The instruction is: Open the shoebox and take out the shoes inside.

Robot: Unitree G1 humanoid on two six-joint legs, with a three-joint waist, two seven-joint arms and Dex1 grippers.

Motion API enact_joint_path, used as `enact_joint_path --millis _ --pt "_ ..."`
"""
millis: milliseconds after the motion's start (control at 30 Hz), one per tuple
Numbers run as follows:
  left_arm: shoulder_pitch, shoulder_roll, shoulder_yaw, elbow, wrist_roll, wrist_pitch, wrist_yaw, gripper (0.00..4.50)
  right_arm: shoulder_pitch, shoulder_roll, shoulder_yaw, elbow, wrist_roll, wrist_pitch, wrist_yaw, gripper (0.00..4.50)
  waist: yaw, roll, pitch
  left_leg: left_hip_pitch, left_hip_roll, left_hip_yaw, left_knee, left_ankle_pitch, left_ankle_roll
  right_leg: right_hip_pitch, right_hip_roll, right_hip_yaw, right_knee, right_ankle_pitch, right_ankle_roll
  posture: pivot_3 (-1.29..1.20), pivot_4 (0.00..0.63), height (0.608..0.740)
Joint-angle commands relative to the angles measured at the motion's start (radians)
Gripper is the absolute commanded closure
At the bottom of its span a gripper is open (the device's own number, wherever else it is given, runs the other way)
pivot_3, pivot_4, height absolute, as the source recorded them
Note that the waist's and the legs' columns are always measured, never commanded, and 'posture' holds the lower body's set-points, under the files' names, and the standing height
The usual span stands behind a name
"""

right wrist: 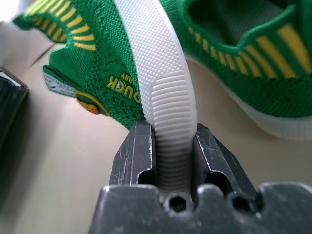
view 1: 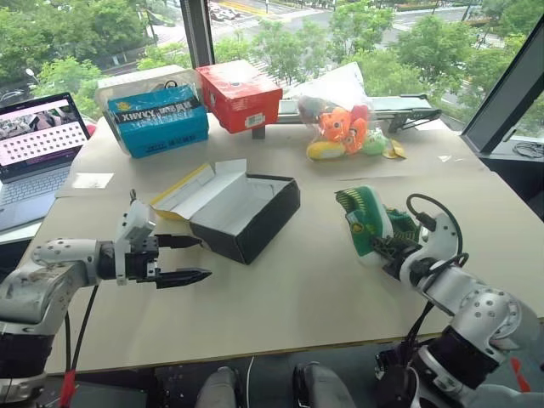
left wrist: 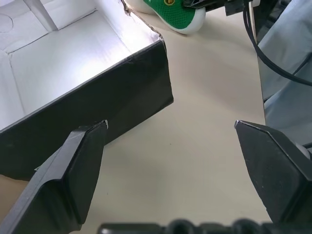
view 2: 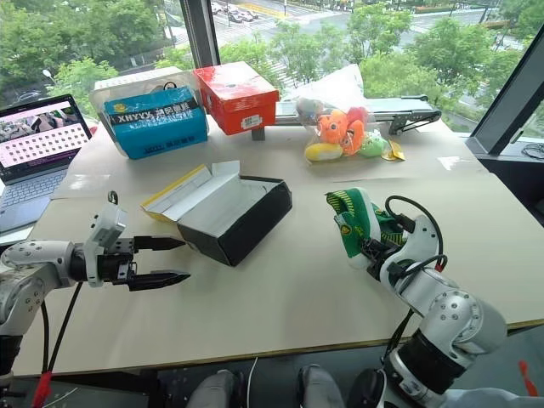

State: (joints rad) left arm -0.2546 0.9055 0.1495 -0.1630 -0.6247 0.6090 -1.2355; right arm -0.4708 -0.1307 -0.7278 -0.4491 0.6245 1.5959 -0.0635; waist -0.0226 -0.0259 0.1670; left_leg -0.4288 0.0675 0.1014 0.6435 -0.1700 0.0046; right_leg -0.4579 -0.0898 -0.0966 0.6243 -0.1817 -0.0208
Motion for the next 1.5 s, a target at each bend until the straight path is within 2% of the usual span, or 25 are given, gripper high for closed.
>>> enact_joint_path --millis 33,100,167,200,400,733,833,900,933,1067,1167,1267,1333,1367,1500 --pt "-0.008 0.005 0.013 -0.016 -0.002 -0.021 -0.004 0.0 -0.001 -0.031 -0.008 0.083 0.139 0.019 -0.134 2.71 0.0 -0.001 -0.001 0.0 0.0 0.0 0.0 0.0 0.0 0.0 0.0 0.0 0.0 0.0 0.0 0.0 0.15 0.739" --pt "-0.006 0.006 0.016 -0.019 -0.003 -0.019 -0.002 0.0 -0.016 -0.056 -0.013 0.12 0.221 0.019 -0.195 2.11 0.002 -0.001 -0.001 0.0 0.0 -0.001 0.0 0.0 0.0 0.001 0.0 0.0 0.0 0.0 0.0 0.0 0.15 0.739" --pt "-0.002 0.006 0.018 -0.021 -0.003 -0.019 0.0 0.0 -0.023 -0.104 0.004 0.156 0.305 0.019 -0.234 1.32 0.005 -0.001 0.0 0.0 -0.001 -0.001 0.0 0.0 0.0 0.001 0.0 0.0 0.0 0.0 0.0 0.0 0.15 0.739" --pt "-0.001 0.006 0.019 -0.022 -0.004 -0.019 0.0 0.0 -0.025 -0.122 0.008 0.172 0.342 0.019 -0.258 1.13 0.005 -0.001 0.0 0.0 -0.001 -0.001 0.0 0.0 0.0 0.0 -0.001 0.0 0.0 0.0 0.0 0.0 0.15 0.739" --pt "-0.003 0.004 0.017 -0.023 -0.005 -0.016 0.005 0.0 -0.05 -0.202 0.029 0.261 0.448 0.019 -0.362 1.13 0.01 -0.001 0.0 -0.002 -0.002 -0.001 0.0 0.0 0.001 0.0 -0.001 0.0 -0.003 0.0 0.001 0.0 0.15 0.739" --pt "-0.014 -0.001 0.005 -0.017 -0.001 -0.019 0.006 0.0 -0.121 -0.124 -0.049 0.353 0.566 0.019 -0.518 1.13 0.008 -0.001 0.0 -0.003 -0.001 -0.002 0.0 0.0 0.001 0.0 0.001 0.0 -0.007 0.002 0.004 0.0 0.15 0.739" --pt "-0.015 -0.002 0.004 -0.017 0.0 -0.019 0.006 0.0 -0.129 -0.117 -0.052 0.36 0.592 0.019 -0.556 1.87 0.008 -0.001 0.0 -0.004 -0.001 -0.002 0.0 0.0 0.001 0.0 0.001 0.0 -0.007 0.003 0.005 0.0 0.15 0.739" --pt "-0.016 -0.002 0.004 -0.017 0.0 -0.019 0.007 0.0 -0.132 -0.113 -0.055 0.362 0.609 0.019 -0.577 2.51 0.009 -0.001 0.0 -0.005 -0.001 -0.003 0.0 0.0 0.001 0.0 0.001 0.0 -0.008 0.003 0.005 0.0 0.15 0.739" --pt "-0.016 -0.002 0.004 -0.017 -0.001 -0.018 0.007 0.0 -0.134 -0.109 -0.056 0.363 0.618 0.019 -0.587 2.99 0.009 -0.001 0.0 -0.006 -0.001 -0.003 0.0 0.0 0.002 0.0 0.001 -0.001 -0.009 0.003 0.005 0.0 0.15 0.739" --pt "-0.014 0.0 0.004 -0.013 0.002 -0.022 0.005 0.0 -0.171 -0.082 -0.057 0.349 0.662 0.015 -0.587 3.94 0.006 0.0 0.0 -0.009 -0.001 -0.004 0.0 0.003 0.01 -0.001 0.001 -0.001 -0.011 0.006 0.01 0.0 0.15 0.739" --pt "-0.013 0.002 0.003 -0.014 0.001 -0.02 0.003 0.0 -0.188 -0.057 -0.056 0.356 0.756 -0.033 -0.634 3.99 0.005 0.002 0.001 -0.01 -0.001 -0.004 0.0 0.003 0.012 -0.002 0.002 0.0 -0.011 0.007 0.011 0.0 0.15 0.739" --pt "-0.013 0.003 0.002 -0.013 0.001 -0.022 0.002 0.0 -0.154 -0.036 -0.008 0.389 0.993 -0.175 -0.783 4.01 0.008 0.002 0.001 -0.011 -0.001 -0.004 -0.001 0.003 0.012 -0.002 0.002 -0.001 -0.012 0.007 0.011 0.0 0.15 0.739" --pt "-0.014 0.004 -0.002 -0.011 0.003 -0.025 -0.002 0.0 -0.12 -0.028 0.08 0.393 1.247 -0.347 -0.907 4.01 0.009 0.002 0.001 -0.011 -0.001 -0.004 -0.001 0.002 0.012 -0.002 0.002 -0.001 -0.013 0.007 0.011 0.0 0.15 0.739" --pt "-0.016 0.005 -0.003 -0.01 0.004 -0.025 -0.004 0.0 -0.115 -0.011 0.101 0.389 1.312 -0.406 -0.942 4.01 0.01 0.002 0.001 -0.011 -0.001 -0.004 -0.001 0.002 0.012 -0.002 0.002 -0.002 -0.013 0.007 0.011 0.0 0.15 0.739" --pt "-0.022 0.003 -0.006 -0.009 0.005 -0.023 -0.004 0.0 -0.062 0.002 0.142 0.382 1.348 -0.51 -1.013 4.01 0.008 0.002 0.001 -0.011 -0.002 -0.004 -0.001 0.002 0.013 -0.002 0.001 0.0 -0.013 0.007 0.012 0.0 0.15 0.739"
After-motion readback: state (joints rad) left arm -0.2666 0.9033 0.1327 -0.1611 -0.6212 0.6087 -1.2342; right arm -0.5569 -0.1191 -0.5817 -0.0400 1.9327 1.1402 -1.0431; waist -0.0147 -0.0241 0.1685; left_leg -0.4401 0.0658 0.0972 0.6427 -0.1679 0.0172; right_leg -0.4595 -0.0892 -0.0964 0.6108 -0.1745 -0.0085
